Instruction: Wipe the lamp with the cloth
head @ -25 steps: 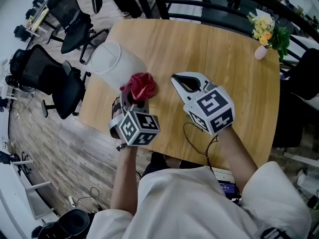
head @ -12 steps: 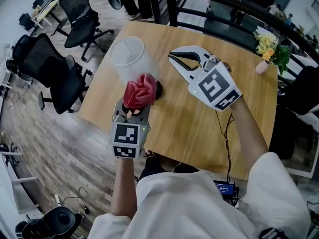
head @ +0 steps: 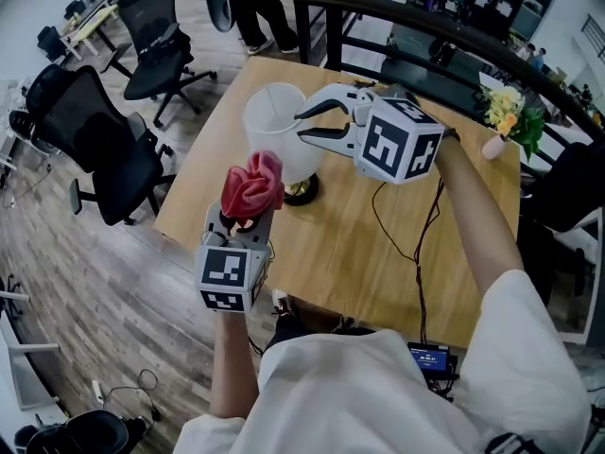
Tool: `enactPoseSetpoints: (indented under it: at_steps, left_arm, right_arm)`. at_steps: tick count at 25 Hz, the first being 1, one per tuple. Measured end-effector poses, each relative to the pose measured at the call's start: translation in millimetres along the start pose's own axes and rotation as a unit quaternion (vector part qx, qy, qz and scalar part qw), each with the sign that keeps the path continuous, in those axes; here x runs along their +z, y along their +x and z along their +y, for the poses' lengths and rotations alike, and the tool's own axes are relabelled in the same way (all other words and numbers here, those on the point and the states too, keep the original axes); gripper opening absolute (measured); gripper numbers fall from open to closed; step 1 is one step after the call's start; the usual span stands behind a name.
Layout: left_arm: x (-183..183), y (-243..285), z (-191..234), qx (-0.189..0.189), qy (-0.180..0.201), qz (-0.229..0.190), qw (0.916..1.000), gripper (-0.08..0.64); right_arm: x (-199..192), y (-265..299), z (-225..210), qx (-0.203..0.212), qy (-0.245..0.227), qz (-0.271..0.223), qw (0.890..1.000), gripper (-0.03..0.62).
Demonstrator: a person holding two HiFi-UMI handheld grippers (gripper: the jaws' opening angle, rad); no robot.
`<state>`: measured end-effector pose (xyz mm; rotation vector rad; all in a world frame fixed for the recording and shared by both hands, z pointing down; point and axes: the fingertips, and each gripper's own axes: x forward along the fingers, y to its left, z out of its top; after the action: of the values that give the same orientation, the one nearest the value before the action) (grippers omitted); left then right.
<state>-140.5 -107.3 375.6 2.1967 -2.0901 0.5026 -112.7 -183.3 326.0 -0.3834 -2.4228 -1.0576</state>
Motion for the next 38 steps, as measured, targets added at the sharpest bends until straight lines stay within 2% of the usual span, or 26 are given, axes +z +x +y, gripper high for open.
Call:
enactPoseSetpoints:
  at_steps: [3,7,11,14,21,26,29,34,38]
  left_arm:
    - [-1.1,-7.4,9.9,0.003,-0.004,-0.004,1.0,0.181]
    - [-7.3,-15.4,16.7,-0.001,-0.009,-0.005,0.9999,0.181]
    - [-8.3,-16.5,22.3,-0.001,-0.008,-0.009,0.9999,0.181]
    - [-11.7,-20.1,29.5,-0.003,-0.008,-0.014,0.9999,0.181]
    - [-22.4,-15.1,47.3,-0.018,-0.013,-0.021,0.9995,0.181]
    - [-14.9,-13.3,63.0,-0.035,-0.011,-0.032,0.9988,0.181]
    - [-13.1,-12.6,78.8,-0.044,-0.007,-0.042,0.9982,0.181]
    - [-18.9,-15.7,110.4,-0.049,-0.004,-0.046,0.9977,0.181]
    - [-24.0,-15.7,128.4,-0.062,-0.005,-0.049,0.9969,0.181]
  right_arm:
    - [-3.6,16.3,4.1,0.06,-0.038,0.058,0.996,0.104]
    - [-5.1,27.2,10.2,0.118,-0.061,0.11,0.985,0.104]
    - [-10.8,30.9,15.5,0.151,-0.093,0.142,0.974,0.106]
    - [-10.2,36.4,20.6,0.161,-0.09,0.164,0.969,0.076]
    - [-8.7,44.9,16.8,0.188,-0.024,0.213,0.958,0.055]
    - [15.0,52.4,15.3,0.2,0.054,0.194,0.959,0.043]
    - [21.8,61.0,10.9,0.189,0.075,0.204,0.958,0.043]
    - [34.9,77.5,7.0,0.194,0.136,0.235,0.943,0.04]
    - [45.1,93.8,-0.7,0.171,0.192,0.248,0.934,0.04]
